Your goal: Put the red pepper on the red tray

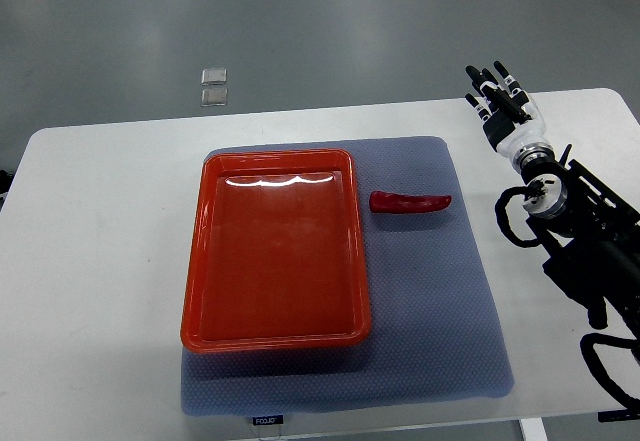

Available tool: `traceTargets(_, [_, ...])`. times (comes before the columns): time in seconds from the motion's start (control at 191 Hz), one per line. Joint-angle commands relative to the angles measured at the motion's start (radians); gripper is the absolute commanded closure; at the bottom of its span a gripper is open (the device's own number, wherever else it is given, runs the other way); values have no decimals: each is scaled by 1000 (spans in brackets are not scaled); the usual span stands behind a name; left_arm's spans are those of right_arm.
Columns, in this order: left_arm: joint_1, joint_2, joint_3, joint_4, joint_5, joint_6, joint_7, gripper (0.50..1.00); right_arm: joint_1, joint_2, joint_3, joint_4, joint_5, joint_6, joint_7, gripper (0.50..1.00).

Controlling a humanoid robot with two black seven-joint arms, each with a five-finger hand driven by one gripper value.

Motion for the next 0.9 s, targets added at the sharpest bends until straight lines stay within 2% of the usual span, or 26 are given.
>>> traceTargets(0.0, [0,0,0,0,0,1,-2,500,0,0,1,0,0,-1,0,583])
traceTargets(0.896, [6,0,3,2,0,10,-2,500,5,-10,1,1,0,-1,-11,583])
